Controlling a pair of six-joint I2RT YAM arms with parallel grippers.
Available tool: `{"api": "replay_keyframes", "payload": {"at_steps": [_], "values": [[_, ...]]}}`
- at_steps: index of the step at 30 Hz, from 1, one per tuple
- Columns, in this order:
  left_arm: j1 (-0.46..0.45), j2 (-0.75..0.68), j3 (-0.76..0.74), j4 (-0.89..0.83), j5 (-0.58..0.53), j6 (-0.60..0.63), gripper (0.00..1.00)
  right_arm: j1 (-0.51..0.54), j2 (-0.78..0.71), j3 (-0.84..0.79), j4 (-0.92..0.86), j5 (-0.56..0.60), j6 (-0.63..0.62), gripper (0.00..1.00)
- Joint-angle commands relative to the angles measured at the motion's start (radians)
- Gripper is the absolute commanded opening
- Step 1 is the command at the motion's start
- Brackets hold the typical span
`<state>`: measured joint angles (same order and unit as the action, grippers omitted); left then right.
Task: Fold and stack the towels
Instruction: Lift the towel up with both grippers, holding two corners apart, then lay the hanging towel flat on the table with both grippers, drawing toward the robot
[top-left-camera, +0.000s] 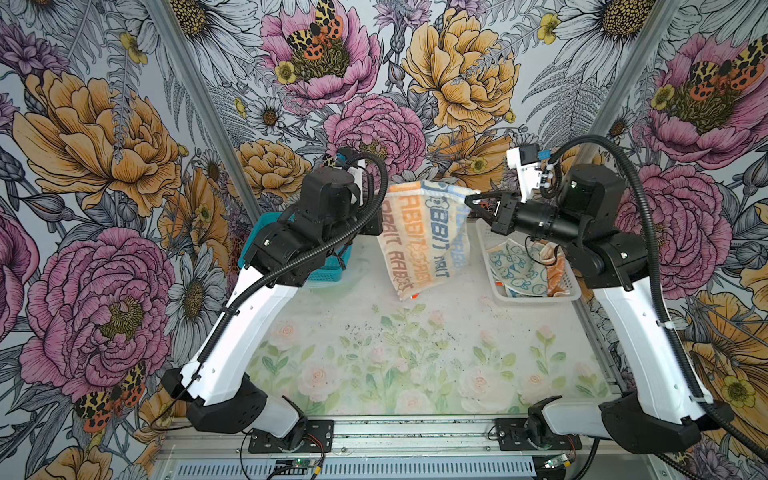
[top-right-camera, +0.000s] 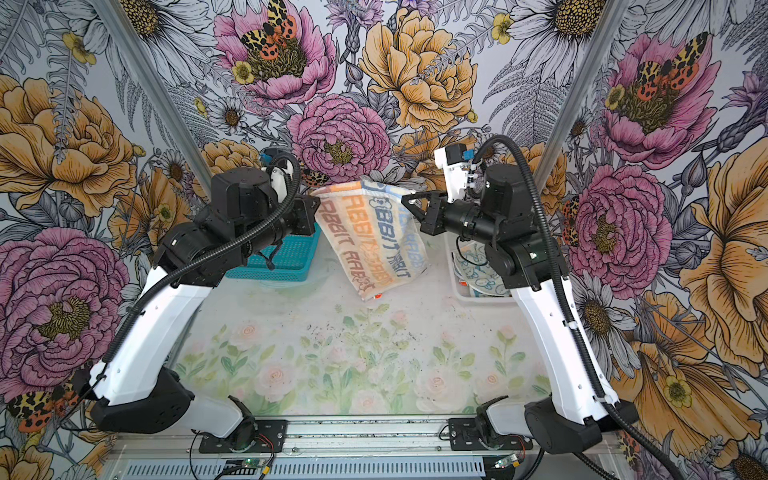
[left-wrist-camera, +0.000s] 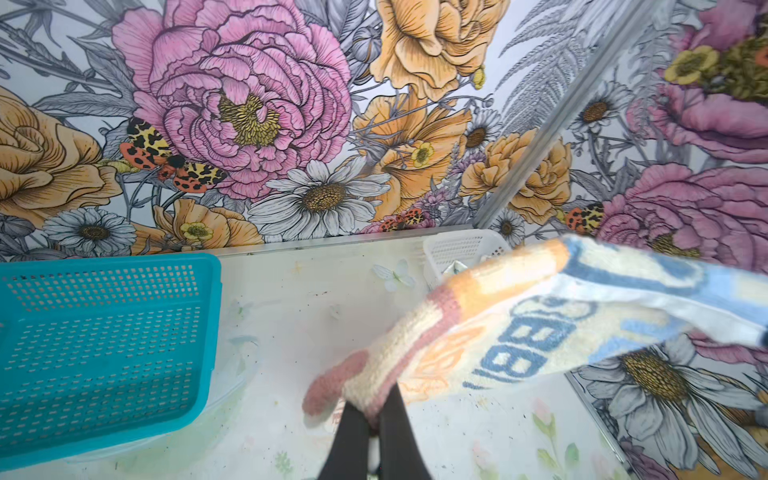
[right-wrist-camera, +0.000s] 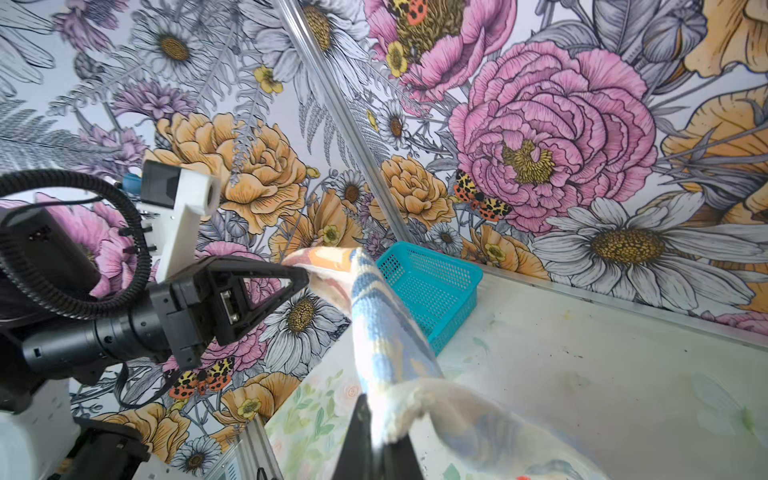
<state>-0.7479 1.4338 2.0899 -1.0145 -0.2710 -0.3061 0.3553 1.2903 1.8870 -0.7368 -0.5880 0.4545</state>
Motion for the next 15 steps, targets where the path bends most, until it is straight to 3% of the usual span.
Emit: {"api": "replay_keyframes", "payload": {"at_steps": [1, 5, 7, 12, 15], "values": [[-0.065, -0.101, 0.012, -0.031, -0.129, -0.014, 0.0, 0.009, -0.072, 0.013, -0.011, -0.062, 0.048, 0.0], [-0.048, -0.124, 0.023, -0.038, -0.112, -0.053, 0.0, 0.005, -0.061, 0.012, -0.063, -0.056, 0.122, 0.0], [0.013, -0.097, 0.03, -0.057, -0.089, -0.064, 0.0, 0.0, -0.04, -0.025, -0.065, -0.035, 0.138, 0.0], [0.24, 0.016, -0.073, -0.036, 0.139, -0.101, 0.0, -0.036, 0.075, -0.123, -0.062, 0.012, 0.122, 0.0], [0.262, 0.11, -0.129, -0.002, 0.117, -0.068, 0.0, -0.073, 0.201, -0.162, -0.06, 0.03, 0.091, 0.0]]}}
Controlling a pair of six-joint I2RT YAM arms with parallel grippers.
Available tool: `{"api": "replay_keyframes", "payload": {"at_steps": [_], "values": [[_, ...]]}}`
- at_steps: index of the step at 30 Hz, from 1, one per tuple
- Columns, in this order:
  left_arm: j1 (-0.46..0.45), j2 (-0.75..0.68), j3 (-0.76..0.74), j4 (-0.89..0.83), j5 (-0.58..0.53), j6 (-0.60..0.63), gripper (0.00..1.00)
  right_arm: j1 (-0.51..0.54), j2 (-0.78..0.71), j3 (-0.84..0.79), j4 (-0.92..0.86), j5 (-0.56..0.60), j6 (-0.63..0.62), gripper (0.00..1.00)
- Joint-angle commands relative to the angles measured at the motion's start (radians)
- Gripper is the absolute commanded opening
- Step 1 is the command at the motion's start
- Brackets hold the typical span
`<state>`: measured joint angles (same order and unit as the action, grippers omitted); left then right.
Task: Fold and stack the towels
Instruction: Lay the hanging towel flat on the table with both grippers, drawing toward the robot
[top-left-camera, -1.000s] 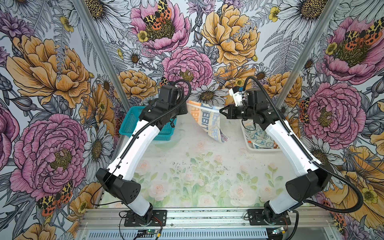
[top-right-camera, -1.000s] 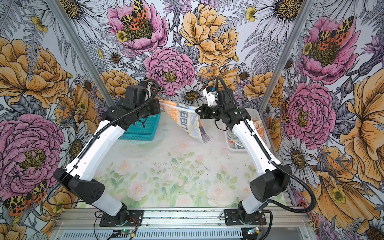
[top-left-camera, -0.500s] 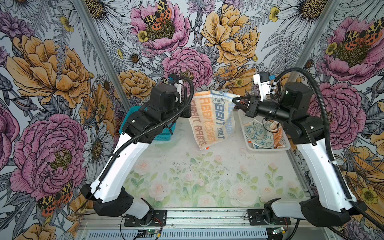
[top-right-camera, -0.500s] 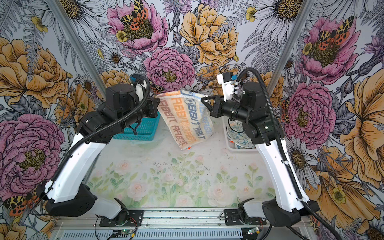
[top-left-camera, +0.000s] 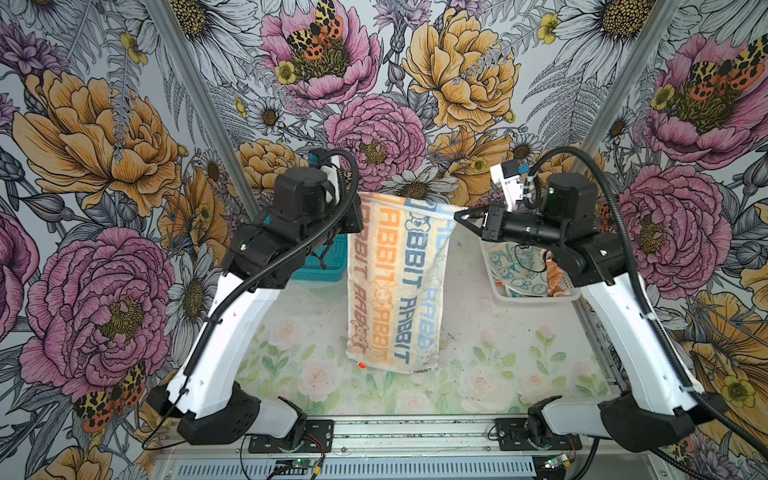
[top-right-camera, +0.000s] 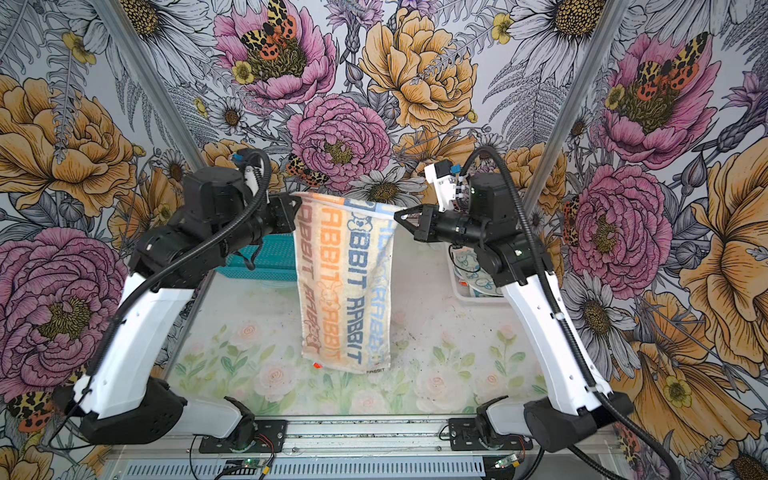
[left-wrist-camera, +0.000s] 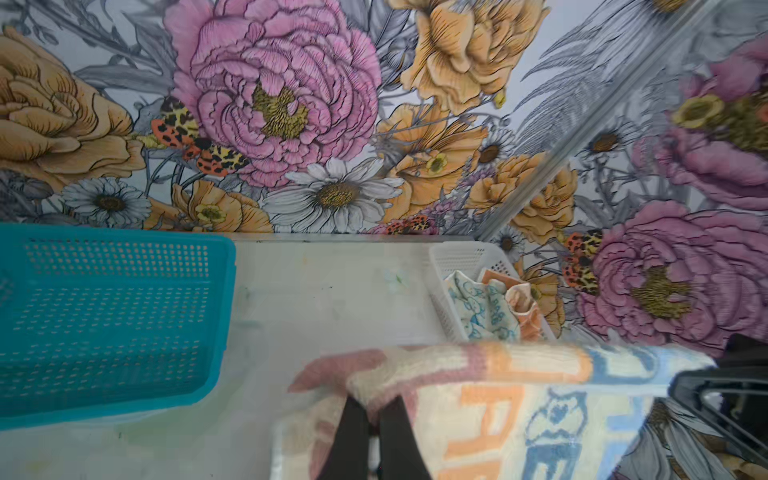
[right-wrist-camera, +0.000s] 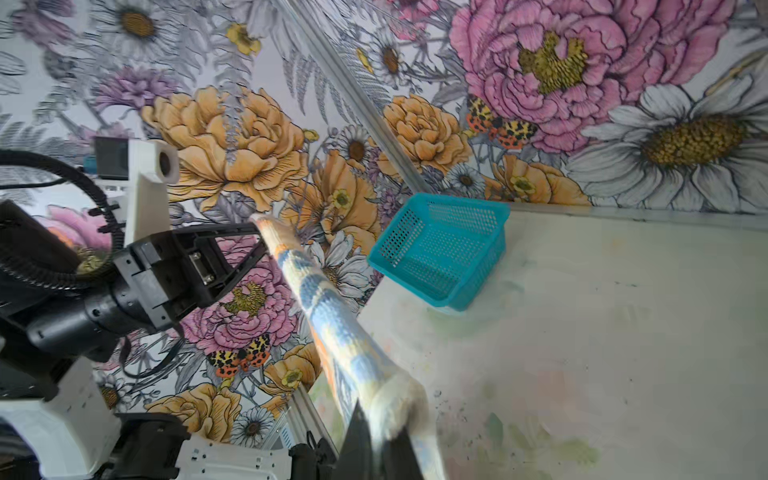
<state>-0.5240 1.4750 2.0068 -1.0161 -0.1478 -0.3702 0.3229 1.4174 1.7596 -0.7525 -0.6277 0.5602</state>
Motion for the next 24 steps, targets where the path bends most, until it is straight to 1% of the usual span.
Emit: {"api": "replay_keyframes", "payload": {"at_steps": [1, 4, 6, 10, 13, 17, 21, 24], "values": [[0.048, 0.103, -0.06, 0.011, -0.001, 0.001, 0.0, -0.052, 0.124, -0.039, -0.042, 0.065, -0.027, 0.0], [0.072, 0.209, -0.081, 0.039, 0.014, 0.005, 0.0, -0.077, 0.259, -0.035, -0.016, 0.073, -0.051, 0.0], [0.08, 0.277, -0.083, 0.066, 0.0, 0.017, 0.0, -0.095, 0.343, -0.013, 0.0, 0.066, -0.057, 0.0], [0.086, 0.461, -0.014, 0.067, 0.016, 0.047, 0.0, -0.119, 0.492, 0.041, 0.002, 0.076, -0.075, 0.0], [0.081, 0.538, 0.003, 0.067, 0.02, 0.056, 0.0, -0.131, 0.562, 0.036, 0.003, 0.076, -0.079, 0.0], [0.053, 0.538, -0.073, 0.076, 0.002, 0.059, 0.0, -0.128, 0.551, -0.057, 0.019, 0.07, -0.096, 0.0], [0.024, 0.475, -0.229, 0.101, -0.053, 0.048, 0.0, -0.117, 0.484, -0.218, 0.064, 0.073, -0.103, 0.0], [0.023, 0.404, -0.374, 0.123, -0.053, 0.019, 0.0, -0.091, 0.424, -0.35, 0.1, 0.078, -0.102, 0.0]]}}
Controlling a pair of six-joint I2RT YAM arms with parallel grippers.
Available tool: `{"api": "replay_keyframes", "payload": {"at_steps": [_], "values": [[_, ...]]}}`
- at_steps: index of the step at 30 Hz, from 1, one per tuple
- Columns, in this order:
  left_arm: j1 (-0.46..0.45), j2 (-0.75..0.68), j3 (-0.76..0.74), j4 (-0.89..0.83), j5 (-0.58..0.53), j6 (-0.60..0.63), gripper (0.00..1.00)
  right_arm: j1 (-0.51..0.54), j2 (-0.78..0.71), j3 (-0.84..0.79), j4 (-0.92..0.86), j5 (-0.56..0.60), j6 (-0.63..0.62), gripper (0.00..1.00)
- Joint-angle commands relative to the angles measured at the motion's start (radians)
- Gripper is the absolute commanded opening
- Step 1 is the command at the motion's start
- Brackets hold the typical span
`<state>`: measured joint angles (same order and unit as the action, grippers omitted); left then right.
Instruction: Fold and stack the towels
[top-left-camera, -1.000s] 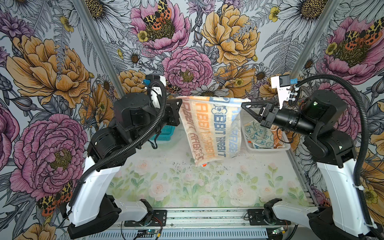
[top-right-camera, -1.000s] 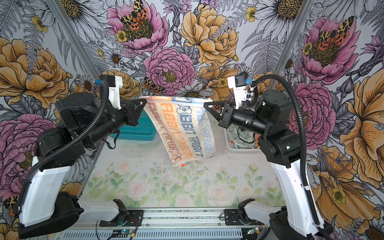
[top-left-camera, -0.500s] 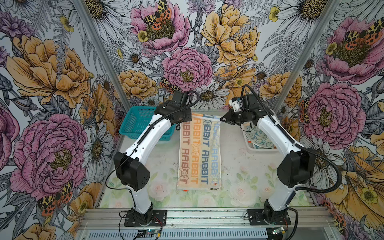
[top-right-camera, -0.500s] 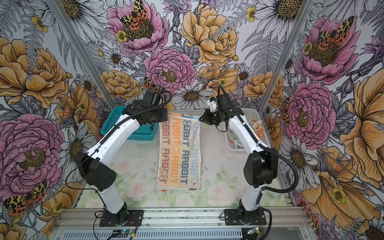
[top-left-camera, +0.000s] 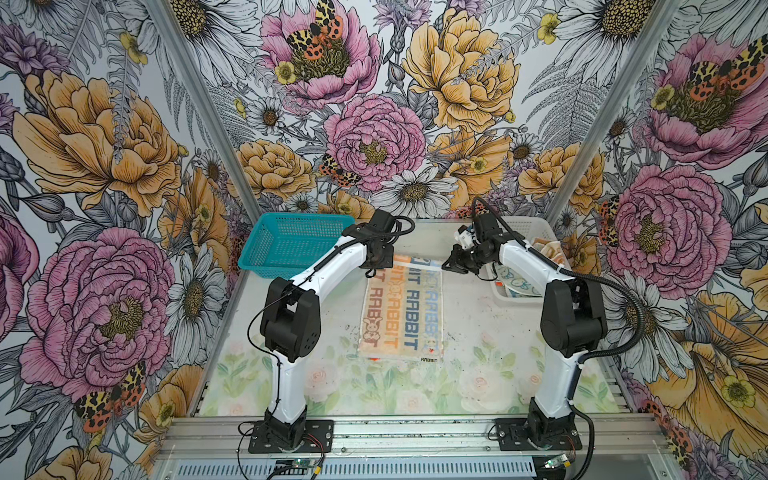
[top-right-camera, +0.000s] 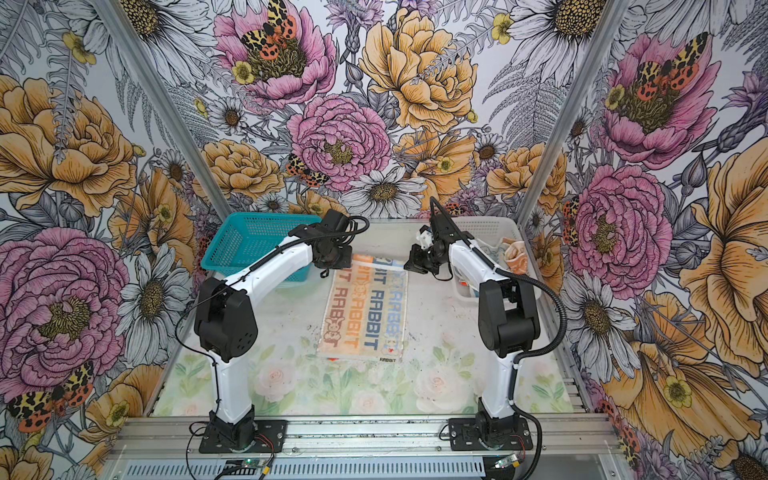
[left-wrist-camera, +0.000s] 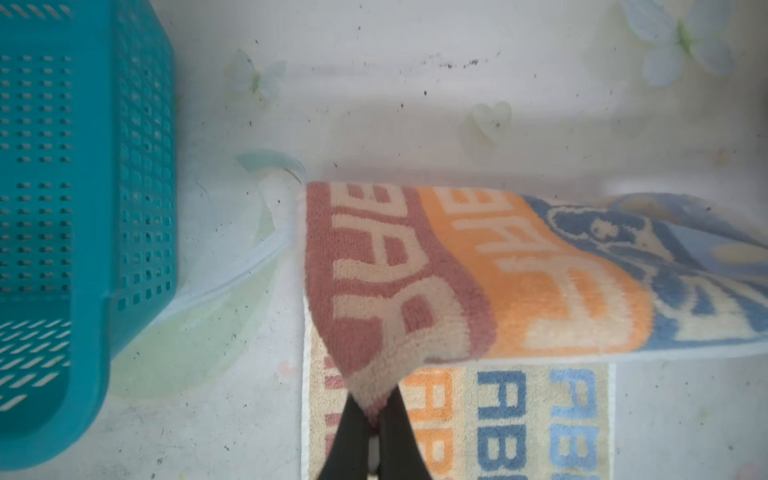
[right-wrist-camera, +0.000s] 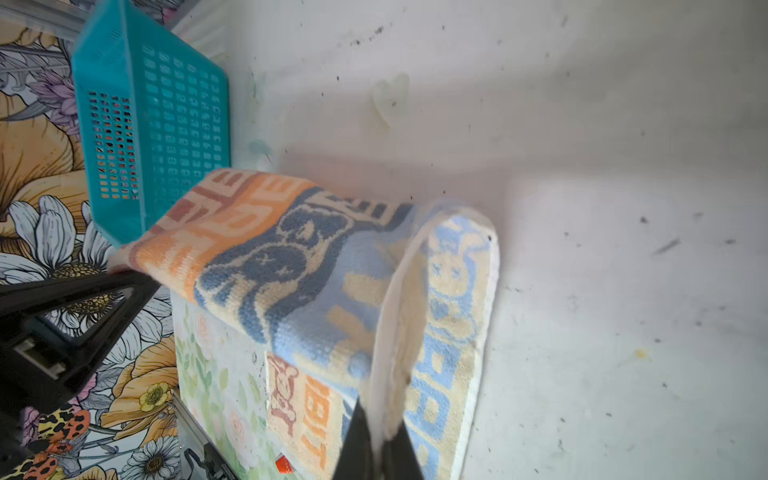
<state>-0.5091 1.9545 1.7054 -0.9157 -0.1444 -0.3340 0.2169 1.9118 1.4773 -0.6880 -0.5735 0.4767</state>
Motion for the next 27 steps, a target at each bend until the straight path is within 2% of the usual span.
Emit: {"api": "replay_keyframes", "payload": {"at_steps": [1, 6, 10, 13, 19, 27], "values": [[0.006, -0.106, -0.123, 0.034, -0.058, -0.027, 0.0, 0.027, -0.094, -0.117, 0.051, 0.032, -0.014, 0.0], [-0.016, -0.253, -0.347, 0.077, -0.092, -0.062, 0.0, 0.091, -0.179, -0.319, 0.14, 0.051, 0.03, 0.0], [-0.03, -0.322, -0.506, 0.129, -0.026, -0.107, 0.0, 0.142, -0.207, -0.455, 0.245, 0.06, 0.097, 0.0], [-0.051, -0.357, -0.589, 0.157, -0.017, -0.135, 0.0, 0.183, -0.207, -0.521, 0.305, 0.064, 0.138, 0.0], [-0.084, -0.361, -0.674, 0.184, 0.004, -0.156, 0.0, 0.214, -0.234, -0.598, 0.363, 0.097, 0.186, 0.01], [-0.132, -0.365, -0.699, 0.198, 0.017, -0.185, 0.03, 0.221, -0.353, -0.673, 0.368, 0.101, 0.213, 0.04]]}}
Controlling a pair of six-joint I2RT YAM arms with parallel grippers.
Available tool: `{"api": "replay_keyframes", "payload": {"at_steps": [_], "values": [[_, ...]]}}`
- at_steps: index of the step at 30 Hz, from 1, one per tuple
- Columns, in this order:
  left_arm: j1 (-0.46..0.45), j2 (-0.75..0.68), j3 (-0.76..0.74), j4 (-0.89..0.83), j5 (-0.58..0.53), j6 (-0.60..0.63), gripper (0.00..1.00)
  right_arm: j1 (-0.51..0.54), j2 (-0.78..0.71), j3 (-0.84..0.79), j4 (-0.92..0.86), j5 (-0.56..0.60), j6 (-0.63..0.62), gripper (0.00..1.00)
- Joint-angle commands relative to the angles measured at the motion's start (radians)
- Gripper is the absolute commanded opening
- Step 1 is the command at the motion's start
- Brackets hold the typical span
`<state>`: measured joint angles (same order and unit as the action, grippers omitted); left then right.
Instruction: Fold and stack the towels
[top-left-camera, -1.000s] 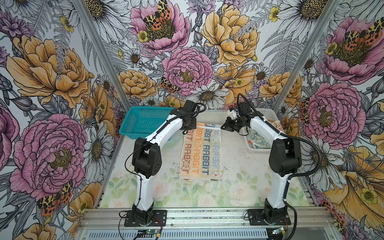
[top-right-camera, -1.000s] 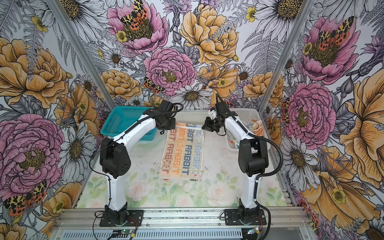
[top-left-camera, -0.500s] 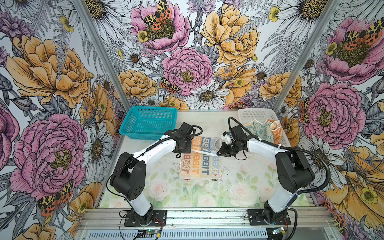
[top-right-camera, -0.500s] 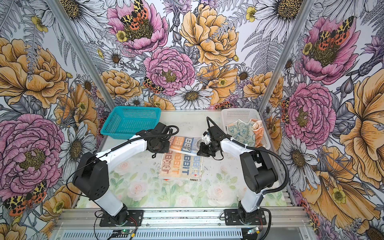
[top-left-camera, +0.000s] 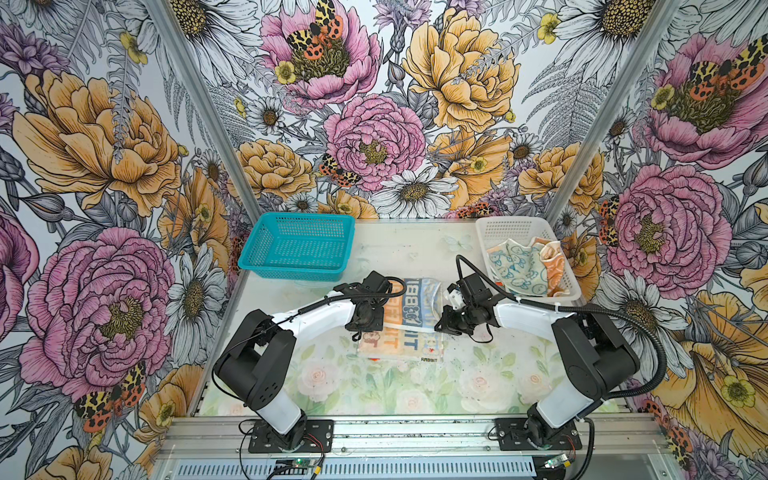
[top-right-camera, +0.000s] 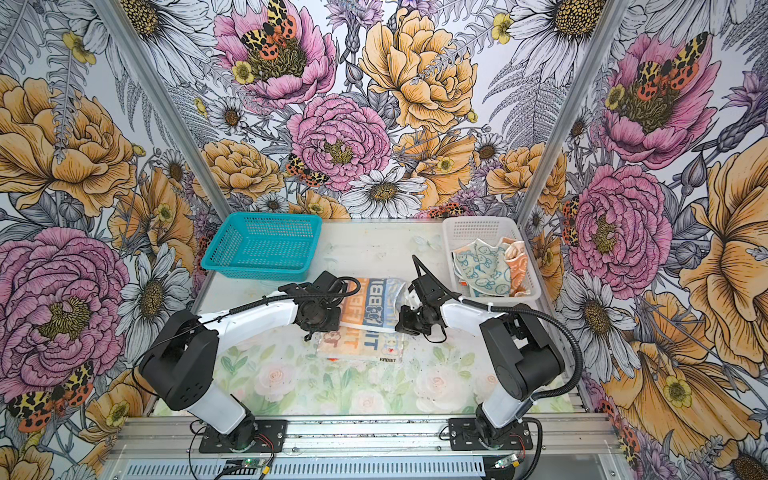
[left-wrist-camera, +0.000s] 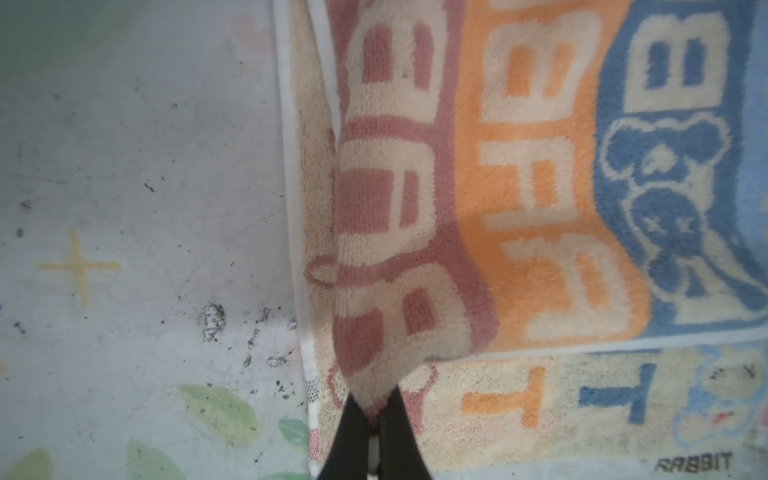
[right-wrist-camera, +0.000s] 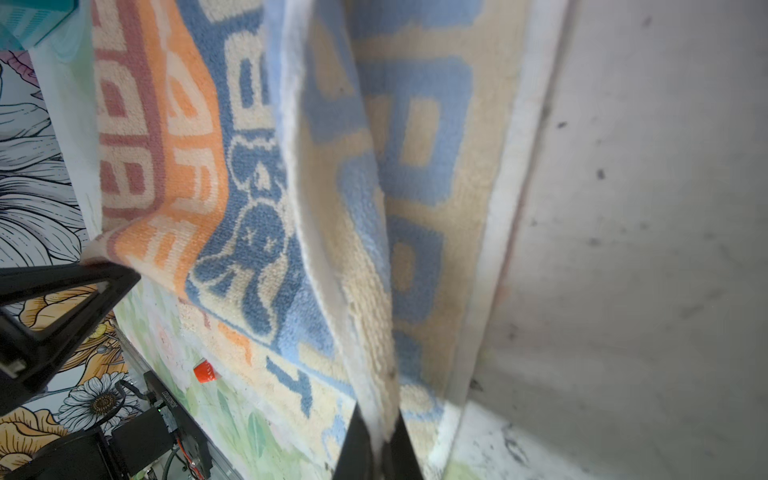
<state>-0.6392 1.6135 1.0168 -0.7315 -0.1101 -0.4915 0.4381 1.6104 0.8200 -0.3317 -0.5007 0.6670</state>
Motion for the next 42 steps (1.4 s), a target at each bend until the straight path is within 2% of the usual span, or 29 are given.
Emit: {"api": "replay_keyframes", "payload": {"at_steps": [1, 6, 8, 11, 16, 17, 18, 20, 21, 26, 30, 34, 42], "values": [[-0.002, -0.029, -0.011, 0.013, -0.021, -0.026, 0.05, 0.0, -0.065, -0.023, 0.013, 0.018, 0.024, 0.05], [0.012, -0.043, -0.024, 0.012, -0.02, -0.014, 0.09, 0.01, -0.091, -0.069, 0.011, 0.015, 0.017, 0.1], [0.009, -0.04, -0.028, 0.013, -0.019, -0.012, 0.13, 0.023, -0.08, -0.082, 0.013, 0.015, 0.01, 0.15], [-0.007, -0.038, -0.03, 0.017, -0.007, -0.006, 0.28, 0.033, -0.07, -0.089, 0.013, 0.017, -0.001, 0.31], [-0.014, -0.086, -0.017, 0.015, -0.006, -0.01, 0.41, 0.025, -0.096, -0.047, -0.005, 0.021, -0.011, 0.54], [-0.008, -0.105, -0.013, 0.016, -0.008, -0.012, 0.51, 0.021, -0.096, -0.034, -0.011, 0.024, -0.015, 0.58], [0.003, -0.129, -0.008, 0.014, -0.01, -0.017, 0.67, 0.017, -0.094, -0.017, -0.024, 0.03, -0.021, 0.61], [0.032, -0.17, 0.003, 0.015, 0.0, -0.023, 0.95, 0.009, -0.083, 0.01, -0.048, 0.055, -0.042, 0.66], [0.051, -0.184, 0.012, 0.015, 0.009, -0.027, 0.99, 0.003, -0.073, 0.024, -0.06, 0.072, -0.054, 0.68], [0.103, -0.152, 0.064, 0.05, 0.108, -0.046, 0.99, -0.018, -0.027, 0.096, -0.065, 0.092, -0.069, 0.77], [0.114, -0.094, 0.084, 0.137, 0.202, -0.094, 0.99, -0.027, 0.019, 0.201, -0.062, 0.066, -0.059, 0.88], [0.115, -0.031, 0.103, 0.205, 0.217, -0.122, 0.99, -0.032, 0.11, 0.321, -0.048, 0.026, -0.041, 0.95], [0.119, 0.09, 0.098, 0.244, 0.214, -0.122, 0.99, -0.052, 0.312, 0.466, -0.005, -0.013, -0.018, 0.98]]}}
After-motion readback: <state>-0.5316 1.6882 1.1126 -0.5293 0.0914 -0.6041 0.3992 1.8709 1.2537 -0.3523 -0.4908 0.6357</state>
